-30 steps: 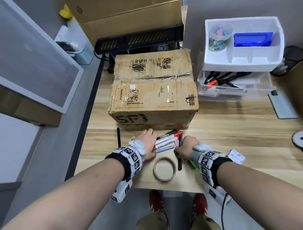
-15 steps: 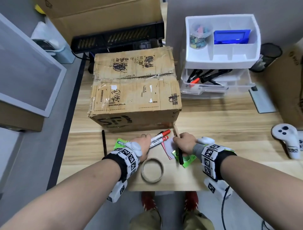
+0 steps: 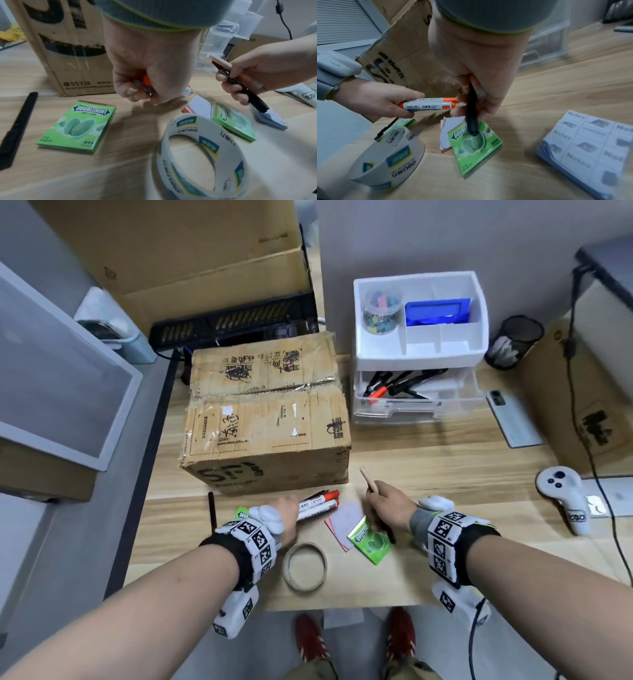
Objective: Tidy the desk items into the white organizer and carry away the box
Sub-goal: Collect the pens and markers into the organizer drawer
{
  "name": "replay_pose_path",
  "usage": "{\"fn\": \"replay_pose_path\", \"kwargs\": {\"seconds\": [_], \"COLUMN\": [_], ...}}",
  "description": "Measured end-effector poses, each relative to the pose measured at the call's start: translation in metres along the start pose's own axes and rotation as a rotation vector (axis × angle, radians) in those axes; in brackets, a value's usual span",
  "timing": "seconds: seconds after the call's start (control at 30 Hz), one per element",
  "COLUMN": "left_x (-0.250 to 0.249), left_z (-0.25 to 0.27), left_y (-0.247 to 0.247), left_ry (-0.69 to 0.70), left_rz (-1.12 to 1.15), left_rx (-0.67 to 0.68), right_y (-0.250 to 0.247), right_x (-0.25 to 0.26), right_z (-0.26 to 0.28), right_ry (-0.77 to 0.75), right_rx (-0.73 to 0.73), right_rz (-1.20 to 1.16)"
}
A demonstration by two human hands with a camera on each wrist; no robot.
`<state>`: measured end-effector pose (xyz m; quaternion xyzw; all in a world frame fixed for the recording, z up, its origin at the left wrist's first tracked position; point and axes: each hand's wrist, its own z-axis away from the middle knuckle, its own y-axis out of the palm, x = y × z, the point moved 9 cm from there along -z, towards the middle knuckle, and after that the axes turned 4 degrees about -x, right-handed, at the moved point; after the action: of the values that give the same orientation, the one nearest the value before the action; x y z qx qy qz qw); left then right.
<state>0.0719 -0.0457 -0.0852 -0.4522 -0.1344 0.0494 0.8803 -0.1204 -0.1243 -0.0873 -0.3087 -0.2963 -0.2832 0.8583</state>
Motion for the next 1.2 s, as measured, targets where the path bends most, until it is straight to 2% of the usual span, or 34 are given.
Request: {"fn": "replay_pose_path", "kwargs": {"seconds": [0.1,0.2,0.3,0.4,0.57,0.67,0.8,0.93,1.07,1.2], "left_x": [0.002,-0.012,-0.041,-0.077,-0.122,-0.134,-0.126,-0.114,-0.123,-0.126], "left_z": [0.014,0.025,0.038,0.048,0.049,0.034,-0.005,-0.027,-0.037,-0.048], "left_y": [-0.011,-0.043,-0.089,-0.134,-0.215,-0.264,-0.311,-0.319,-0.311,-0.300], "left_ry": [-0.029,0.005,0.113,0.243,0.297,0.340,0.265,0.219,0.293,0.276], "left_rz": [-0.010,0.085,0.091,0.122,0.150,0.112,0.049,-0.056,-0.117,-0.069], "left_rx": [0.033,-0.006,-0.026,-0.034,-0.152,-0.245,-0.361,-0.310,-0.226,-0.238], "right_y": [-0.028,-0.063,-0.105,-0.146,-0.212,-0.239,-0.270,-0.270,-0.267,-0.258], "right_x": [0.026,0.065,0.107,0.136,0.170,0.187,0.196,0.194,0.181,0.170], "right_z": [0.007,0.020,0.033,0.041,0.050,0.052,0.056,0.049,0.030,0.018], "right_ry": [-0.132,-0.238,-0.372,-0.413,-0.484,-0.525,-0.609,-0.644,-0.681,-0.676], "right_rx": [-0.078,-0.149,-0.260,-0.362,-0.502,-0.560,-0.699,-0.694,-0.643,-0.615], "right_rz": [0.097,0.179,0.207,0.202,0.183,0.268,0.342,0.320,0.254,0.363]}}
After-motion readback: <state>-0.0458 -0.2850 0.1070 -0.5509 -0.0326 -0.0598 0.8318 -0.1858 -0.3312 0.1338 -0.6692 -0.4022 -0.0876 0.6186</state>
